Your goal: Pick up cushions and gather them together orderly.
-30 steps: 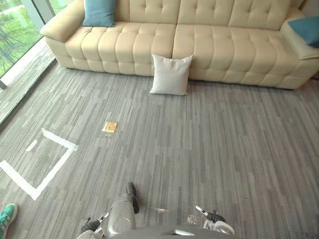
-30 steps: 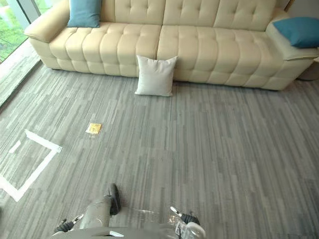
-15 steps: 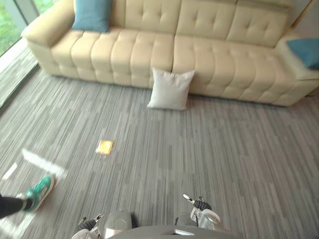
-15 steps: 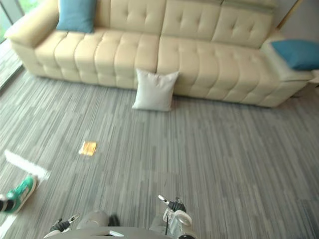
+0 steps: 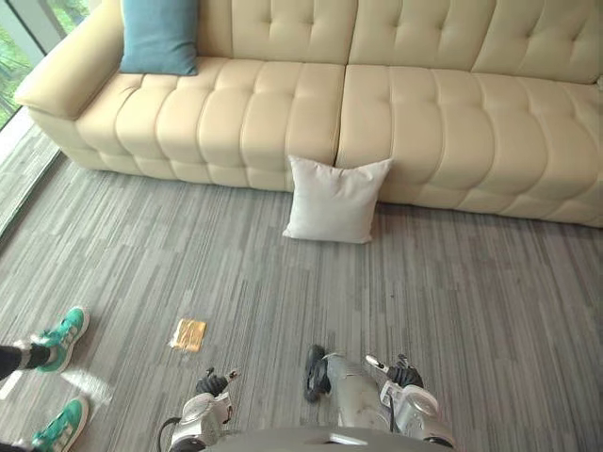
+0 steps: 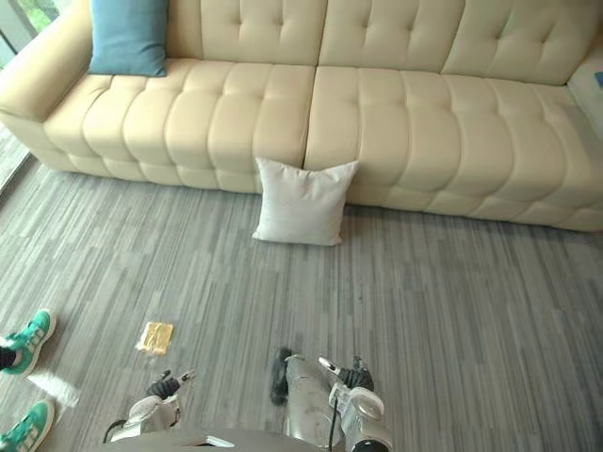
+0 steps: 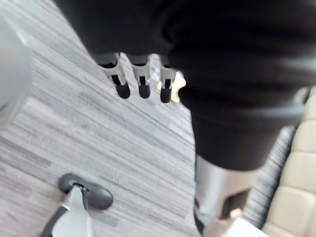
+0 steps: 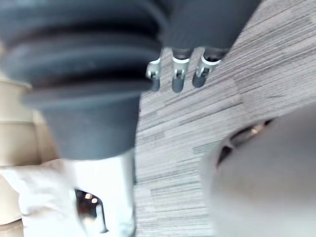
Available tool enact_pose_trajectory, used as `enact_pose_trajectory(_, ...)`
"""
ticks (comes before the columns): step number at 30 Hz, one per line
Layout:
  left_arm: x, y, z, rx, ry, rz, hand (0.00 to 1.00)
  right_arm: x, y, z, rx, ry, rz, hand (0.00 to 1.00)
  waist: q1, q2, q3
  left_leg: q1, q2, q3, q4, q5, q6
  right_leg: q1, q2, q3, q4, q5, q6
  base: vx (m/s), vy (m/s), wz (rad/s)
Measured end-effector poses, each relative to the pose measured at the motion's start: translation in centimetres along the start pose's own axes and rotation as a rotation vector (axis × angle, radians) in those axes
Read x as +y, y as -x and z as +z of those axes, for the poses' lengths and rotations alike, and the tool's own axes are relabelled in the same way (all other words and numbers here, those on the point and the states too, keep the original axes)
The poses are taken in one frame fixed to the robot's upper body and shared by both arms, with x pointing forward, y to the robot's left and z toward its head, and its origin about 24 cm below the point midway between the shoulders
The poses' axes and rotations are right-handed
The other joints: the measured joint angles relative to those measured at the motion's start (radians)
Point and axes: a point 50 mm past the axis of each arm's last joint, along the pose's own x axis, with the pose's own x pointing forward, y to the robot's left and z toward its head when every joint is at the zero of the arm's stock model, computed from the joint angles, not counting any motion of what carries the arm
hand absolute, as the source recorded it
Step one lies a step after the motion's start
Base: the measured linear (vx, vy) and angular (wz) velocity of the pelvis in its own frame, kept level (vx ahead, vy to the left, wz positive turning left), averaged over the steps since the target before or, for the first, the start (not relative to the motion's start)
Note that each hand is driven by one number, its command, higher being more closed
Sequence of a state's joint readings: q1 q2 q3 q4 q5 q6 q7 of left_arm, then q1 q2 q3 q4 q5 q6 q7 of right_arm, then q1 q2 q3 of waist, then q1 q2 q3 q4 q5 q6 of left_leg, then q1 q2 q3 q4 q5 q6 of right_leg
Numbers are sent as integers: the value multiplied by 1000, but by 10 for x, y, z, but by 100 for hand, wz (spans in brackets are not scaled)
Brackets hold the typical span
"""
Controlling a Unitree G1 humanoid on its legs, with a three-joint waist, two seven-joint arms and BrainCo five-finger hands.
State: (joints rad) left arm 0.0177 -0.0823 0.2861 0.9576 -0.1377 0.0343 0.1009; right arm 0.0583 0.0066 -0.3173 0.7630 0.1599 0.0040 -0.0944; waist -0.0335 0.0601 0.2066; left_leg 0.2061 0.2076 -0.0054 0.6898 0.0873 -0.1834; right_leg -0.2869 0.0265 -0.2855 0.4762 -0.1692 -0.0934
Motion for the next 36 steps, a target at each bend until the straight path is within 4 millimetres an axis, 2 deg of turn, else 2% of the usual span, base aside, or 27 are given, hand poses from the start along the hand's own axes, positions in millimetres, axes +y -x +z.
enact_pose_trajectory(1,1,0,1,-4,14,3,0,0,0,0,0,-2,0,0,2,2,1,-46,12,-7,99,1,-19,27,13,4,-18,-4,1,506,-112,-19)
enact_pose_trajectory(2,6,0,4,-13,67,21,0,1,1,-2,5,-6,1,0,12,1,3,-143,38,20,302,-37,-29,97,37,19,-59,-13,-5,471,-77,-35)
enact_pose_trajectory(3,9,0,7,-26,97,32,0,2,1,-5,14,-14,1,0,32,-2,10,-198,62,75,406,-93,-13,172,50,35,-96,-21,-15,609,-57,-50)
enact_pose_trajectory(4,11,0,8,-36,106,38,0,3,2,-8,24,-18,5,0,43,-13,15,-269,69,130,442,-168,40,264,55,59,-150,-37,-25,486,-11,-45)
enact_pose_trajectory(6,12,0,10,-43,117,39,0,7,3,-9,29,-5,17,0,56,-7,9,-386,68,187,398,-256,82,344,54,85,-223,-44,-13,363,38,-28)
enact_pose_trajectory(7,13,0,11,-47,117,39,0,9,3,-9,30,-1,21,0,59,-7,9,-415,67,203,368,-274,88,363,51,90,-240,-44,-8,384,84,-26)
enact_pose_trajectory(9,17,1,12,-61,114,48,0,16,4,-11,37,6,44,0,72,-15,9,-480,43,269,168,-328,117,431,28,113,-295,-43,27,408,120,-26)
enact_pose_trajectory(10,20,2,12,-65,114,56,0,18,4,-12,40,4,49,0,78,-23,11,-502,9,278,7,-330,124,472,5,130,-312,-48,42,517,182,-39)
enact_pose_trajectory(11,22,2,10,-62,113,64,0,18,6,-16,51,-2,45,0,90,-28,11,-502,-29,268,-165,-303,114,503,-19,149,-331,-60,62,513,200,-44)
enact_pose_trajectory(12,23,3,8,-57,111,68,0,17,6,-19,59,-2,42,0,92,-29,9,-497,-45,249,-251,-277,109,514,-28,164,-339,-68,76,600,324,-78)
enact_pose_trajectory(13,26,4,4,-51,119,77,0,19,7,-23,73,12,52,0,96,-30,2,-499,-68,211,-341,-150,115,546,-43,203,-357,-95,115,389,236,-70)
enact_pose_trajectory(14,28,4,3,-48,108,81,0,20,8,-25,83,17,57,0,97,-33,-10,-498,-78,204,-342,-101,142,548,-51,222,-355,-103,123,632,373,-78)
enact_pose_trajectory(16,38,3,9,-63,66,101,0,29,10,-32,113,30,89,0,91,-90,-35,-481,-113,253,-334,-128,199,512,-106,264,-284,-90,118,541,304,-47)
enact_pose_trajectory(17,40,3,9,-59,59,107,0,29,11,-33,116,36,91,0,91,-103,-41,-461,-116,282,-319,-153,216,482,-124,281,-203,-79,119,499,283,-44)
enact_pose_trajectory(19,41,2,9,-48,38,107,0,29,11,-33,115,39,94,0,92,-111,-42,-402,-124,310,-329,-189,232,416,-144,302,-22,-42,158,446,249,-45)
enact_pose_trajectory(20,41,1,7,-39,22,104,0,32,11,-32,111,48,108,0,90,-111,-40,-350,-124,331,-338,-208,239,346,-155,320,165,-16,197,341,172,-57)
enact_pose_trajectory(21,41,1,5,-26,6,100,0,34,10,-29,97,55,118,0,87,-108,-38,-283,-124,346,-360,-219,240,283,-172,287,323,-19,216,305,149,-55)
enact_pose_trajectory(23,40,1,3,-22,4,98,0,35,10,-27,87,64,124,0,85,-96,-31,-205,-124,367,-410,-239,232,231,-207,204,405,-29,205,230,102,-37)
enact_pose_trajectory(25,43,1,1,-7,6,107,0,37,9,-27,92,76,134,0,84,-104,-31,-141,-125,385,-464,-242,224,198,-233,127,376,-65,186,157,38,-28)
enact_pose_trajectory(28,47,2,-5,16,3,118,0,37,8,-26,88,73,139,0,70,-104,-31,-91,-116,409,-517,-247,191,157,-227,40,121,-74,172,110,-85,-28)
enact_pose_trajectory(29,48,2,-6,23,4,119,0,38,7,-25,88,72,139,0,70,-104,-31,-78,-110,422,-523,-254,178,145,-215,34,2,-55,157,180,-210,-40)
enact_pose_trajectory(30,47,1,-7,28,3,118,0,38,5,-22,86,64,135,0,63,-96,-26,-64,-89,435,-522,-263,155,140,-190,35,-141,4,146,184,-200,-44)
enact_pose_trajectory(32,47,1,-8,35,1,118,0,37,3,-19,78,60,132,0,61,-87,-22,-39,-59,444,-521,-282,118,120,-165,46,-237,81,140,216,-242,-36)
enact_pose_trajectory(33,48,1,-9,38,-2,120,0,36,3,-18,74,63,131,0,57,-92,-19,-15,-44,444,-522,-305,74,108,-162,71,-309,164,149,238,-277,-22)
enact_pose_trajectory(34,48,2,-9,39,-2,122,0,35,3,-18,75,66,129,0,57,-94,-18,-4,-40,436,-522,-313,60,108,-164,79,-313,205,153,274,-335,-8)
enact_pose_trajectory(35,47,1,-10,44,-3,119,0,33,3,-18,74,70,123,0,56,-92,-20,23,-36,405,-534,-324,42,113,-152,79,-285,265,136,244,-281,-5)
enact_pose_trajectory(36,40,1,-14,60,-2,102,0,29,2,-15,65,79,117,0,56,-81,-23,37,-19,369,-557,-327,37,109,-123,72,-245,213,139,330,-304,-3)
